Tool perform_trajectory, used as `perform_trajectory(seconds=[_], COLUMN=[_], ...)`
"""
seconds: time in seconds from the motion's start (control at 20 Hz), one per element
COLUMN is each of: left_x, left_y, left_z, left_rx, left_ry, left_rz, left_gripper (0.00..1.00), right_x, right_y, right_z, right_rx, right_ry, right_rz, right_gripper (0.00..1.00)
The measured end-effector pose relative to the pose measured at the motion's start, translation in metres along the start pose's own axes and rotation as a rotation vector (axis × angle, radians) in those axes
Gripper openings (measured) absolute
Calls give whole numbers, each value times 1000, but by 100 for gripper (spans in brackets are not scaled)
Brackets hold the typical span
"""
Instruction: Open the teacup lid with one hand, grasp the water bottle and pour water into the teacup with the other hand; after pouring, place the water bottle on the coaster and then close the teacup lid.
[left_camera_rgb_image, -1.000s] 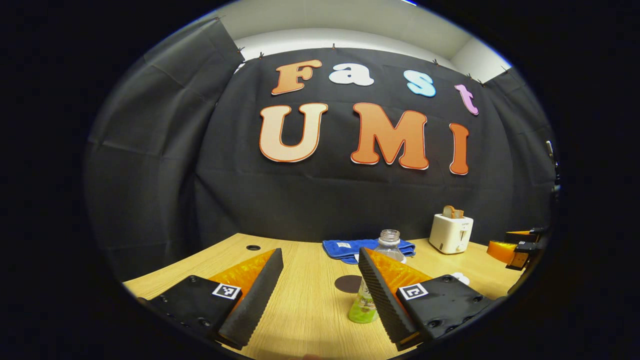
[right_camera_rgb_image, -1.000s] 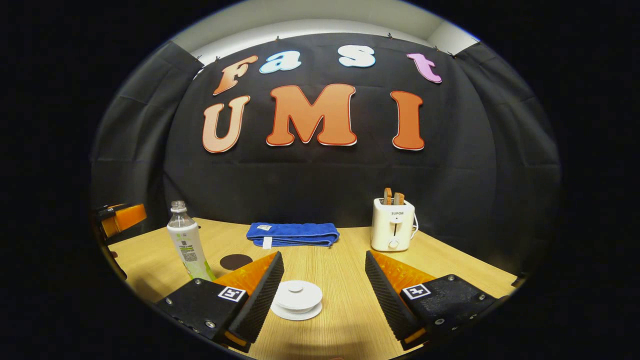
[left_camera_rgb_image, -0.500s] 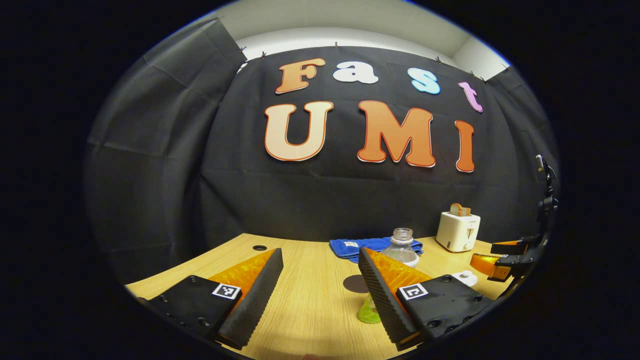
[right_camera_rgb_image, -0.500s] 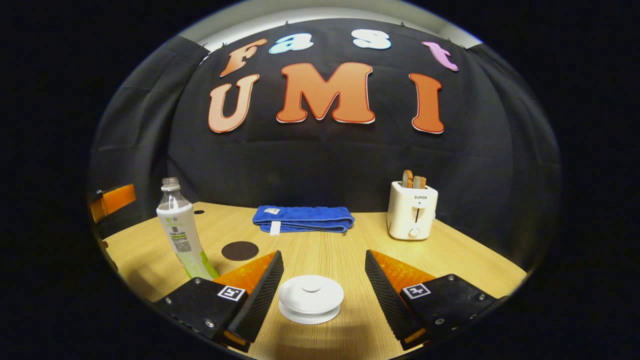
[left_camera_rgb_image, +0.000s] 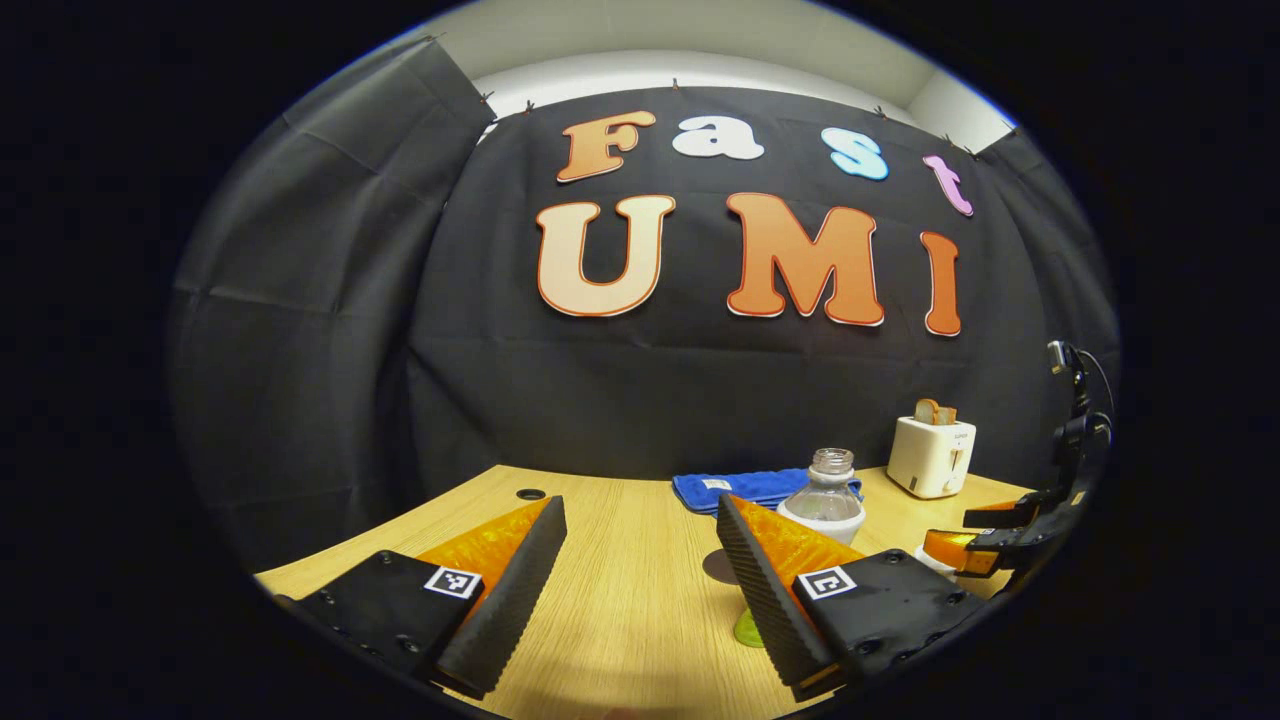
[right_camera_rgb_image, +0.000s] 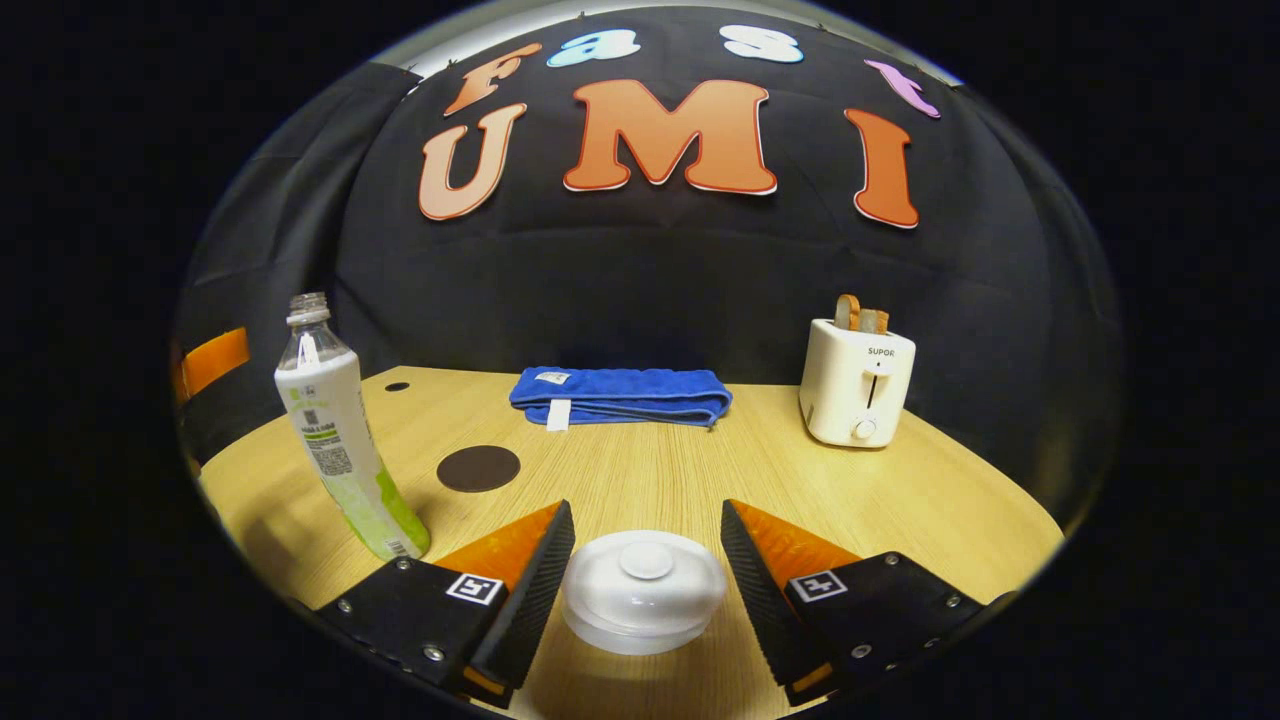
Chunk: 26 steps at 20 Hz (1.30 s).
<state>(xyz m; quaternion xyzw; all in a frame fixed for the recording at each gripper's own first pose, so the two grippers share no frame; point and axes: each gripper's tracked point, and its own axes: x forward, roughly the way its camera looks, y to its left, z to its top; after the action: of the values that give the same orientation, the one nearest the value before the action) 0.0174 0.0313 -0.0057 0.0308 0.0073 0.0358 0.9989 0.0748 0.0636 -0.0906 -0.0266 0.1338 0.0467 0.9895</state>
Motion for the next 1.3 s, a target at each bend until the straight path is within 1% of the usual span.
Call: perform_trajectory(seconds=[0.05, 0.2, 0.25, 0.3, 0.35, 0.4, 0.45, 0.5, 0.55, 0.6, 0.65, 0.8, 0.85, 0.9, 0.95, 1.05, 1.3], left_x=[1, 5, 5, 6, 6, 6, 7, 6, 6, 7, 7, 6, 6, 6, 6, 6, 5], left_y=[1, 5, 5, 6, 6, 6, 7, 7, 8, 8, 9, 8, 8, 8, 9, 10, 10], left_z=[-1, -4, -4, -6, -6, -6, -6, -6, -6, -6, -6, -6, -5, -4, -4, -2, 2], left_rx=[1, 2, 1, 1, 1, 2, 1, 1, 2, 3, 4, 3, 5, 6, 8, 10, 1], left_ry=[2, 8, 11, 13, 14, 15, 15, 15, 14, 14, 13, 12, 11, 10, 9, 5, -2], left_rz=[3, 11, 12, 12, 13, 13, 13, 14, 16, 18, 19, 18, 18, 19, 20, 24, 26], left_gripper=[99, 99, 99, 99, 99, 99, 99, 99, 99, 99, 99, 99, 99, 99, 99, 99, 99], right_x=[2, 6, 7, 8, 9, 9, 10, 10, 10, 11, 10, 10, 11, 12, 12, 11, -8], right_y=[0, 2, 2, 2, 3, 2, 2, 3, 3, 1, 1, 2, 2, 1, 1, 0, -18], right_z=[-1, -4, -3, -3, -5, -6, -8, -9, -8, -7, -7, -7, -6, -5, -5, -2, 37], right_rx=[-3, -8, -8, -8, -8, -8, -9, -9, -11, -15, -16, -28, -32, -29, -21, 16, 56], right_ry=[4, 9, 9, 10, 13, 19, 27, 30, 27, 25, 25, 21, 18, 17, 18, 25, -49], right_rz=[-6, -2, -2, -3, -3, -4, -5, -6, -8, -13, -13, -20, -23, -24, -22, -15, -28], right_gripper=[82, 72, 66, 64, 58, 55, 49, 46, 40, 37, 30, 25, 20, 18, 14, 11, 11])
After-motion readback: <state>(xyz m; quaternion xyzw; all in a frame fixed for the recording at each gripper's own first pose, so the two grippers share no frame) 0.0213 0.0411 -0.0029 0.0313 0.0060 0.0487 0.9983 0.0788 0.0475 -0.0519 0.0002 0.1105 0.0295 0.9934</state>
